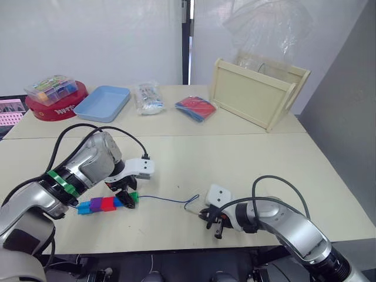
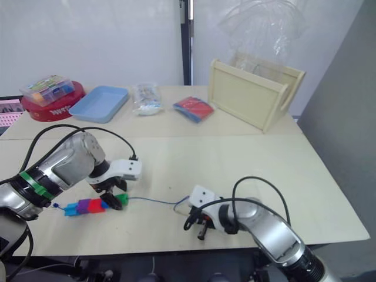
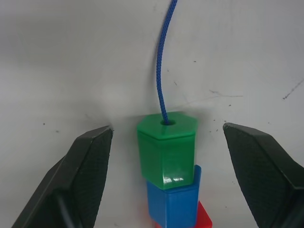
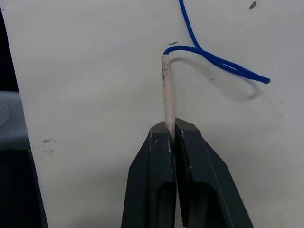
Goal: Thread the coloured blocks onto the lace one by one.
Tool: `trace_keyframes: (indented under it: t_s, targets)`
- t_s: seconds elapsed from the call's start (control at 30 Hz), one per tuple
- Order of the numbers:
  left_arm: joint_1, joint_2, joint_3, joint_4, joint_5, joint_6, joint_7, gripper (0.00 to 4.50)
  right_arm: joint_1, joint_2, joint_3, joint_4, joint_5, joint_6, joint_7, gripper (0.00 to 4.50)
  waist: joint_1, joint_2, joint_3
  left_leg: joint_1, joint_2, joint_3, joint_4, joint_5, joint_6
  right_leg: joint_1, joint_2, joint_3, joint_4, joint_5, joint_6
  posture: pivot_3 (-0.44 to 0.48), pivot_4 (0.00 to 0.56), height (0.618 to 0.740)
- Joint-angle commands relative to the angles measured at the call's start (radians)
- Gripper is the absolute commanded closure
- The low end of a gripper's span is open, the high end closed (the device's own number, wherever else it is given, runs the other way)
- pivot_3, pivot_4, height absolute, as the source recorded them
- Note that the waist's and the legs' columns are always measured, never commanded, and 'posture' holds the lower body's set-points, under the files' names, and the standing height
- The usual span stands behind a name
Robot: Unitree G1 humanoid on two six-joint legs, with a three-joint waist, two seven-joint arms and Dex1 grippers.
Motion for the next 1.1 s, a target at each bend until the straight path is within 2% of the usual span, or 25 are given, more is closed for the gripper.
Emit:
trace_keyframes:
  t_s: [0.03, 0.1, 0.17, 0.33, 0.4, 0.77, 0.93, 1.1]
  targets:
    - [0.031, 0.006, 0.012, -0.005, 0.043, -0.032, 0.006, 0.58, 0.006, -0.004, -0.009, -0.041, 0.015, 0.023, -0.015, 4.50, 0.000, 0.000, 0.000, 0.000, 0.000, 0.000, 0.000, 0.000, 0.000, 0.000, 0.000, 0.000, 0.000, 0.000, 0.000, 0.000, 0.150, 0.740]
    - [0.049, 0.007, 0.015, 0.008, 0.070, -0.078, 0.022, 0.58, 0.009, -0.010, -0.016, -0.048, 0.020, 0.030, -0.020, 4.50, 0.001, 0.000, 0.000, 0.001, 0.000, 0.000, 0.000, 0.000, 0.000, 0.001, 0.000, 0.000, 0.000, 0.000, 0.000, 0.000, 0.150, 0.740]
    - [0.072, 0.011, 0.020, 0.024, 0.101, -0.131, 0.040, 1.14, 0.012, -0.021, -0.029, -0.054, 0.026, 0.037, -0.024, 4.50, 0.002, 0.000, 0.000, 0.002, 0.000, 0.000, 0.000, 0.000, 0.000, 0.001, 0.000, 0.000, 0.001, 0.000, 0.000, 0.000, 0.150, 0.740]
    - [0.126, -0.007, 0.052, -0.004, 0.110, -0.093, 0.026, 2.78, 0.018, -0.042, -0.054, -0.059, 0.036, 0.051, -0.036, 4.50, -0.004, 0.001, -0.001, 0.003, 0.000, 0.000, 0.000, 0.000, 0.000, 0.002, 0.000, 0.001, 0.002, 0.000, 0.000, 0.000, 0.150, 0.740]
    - [0.154, 0.001, 0.061, -0.020, 0.122, -0.100, 0.022, 3.23, 0.027, -0.067, -0.077, -0.060, 0.035, 0.052, -0.039, 4.50, -0.004, 0.002, -0.001, 0.003, 0.000, 0.000, 0.000, 0.000, 0.000, 0.002, 0.000, 0.001, 0.002, 0.000, 0.000, 0.000, 0.150, 0.740]
    - [0.212, 0.024, 0.119, -0.034, 0.158, -0.139, -0.008, 3.23, 0.130, -0.358, -0.341, 0.080, -0.054, 0.059, -0.101, 4.50, -0.006, 0.004, -0.002, 0.004, 0.000, 0.001, 0.000, -0.002, 0.003, 0.002, 0.000, 0.002, 0.001, 0.000, 0.000, 0.000, 0.150, 0.740]
    - [0.237, 0.042, 0.130, -0.034, 0.164, -0.162, -0.009, 3.23, 0.149, -0.403, -0.379, 0.078, -0.092, 0.123, -0.159, 4.50, -0.017, 0.005, -0.003, 0.004, 0.000, 0.002, 0.000, -0.003, 0.005, 0.002, 0.000, 0.003, 0.001, 0.000, 0.000, 0.000, 0.150, 0.740]
    - [0.260, 0.045, 0.139, -0.060, 0.159, -0.141, -0.009, 3.23, 0.141, -0.380, -0.390, 0.061, -0.101, 0.158, -0.218, 4.50, -0.020, 0.006, -0.003, 0.004, 0.000, 0.002, 0.000, -0.003, 0.005, 0.002, 0.000, 0.003, 0.001, 0.000, 0.000, 0.000, 0.150, 0.740]
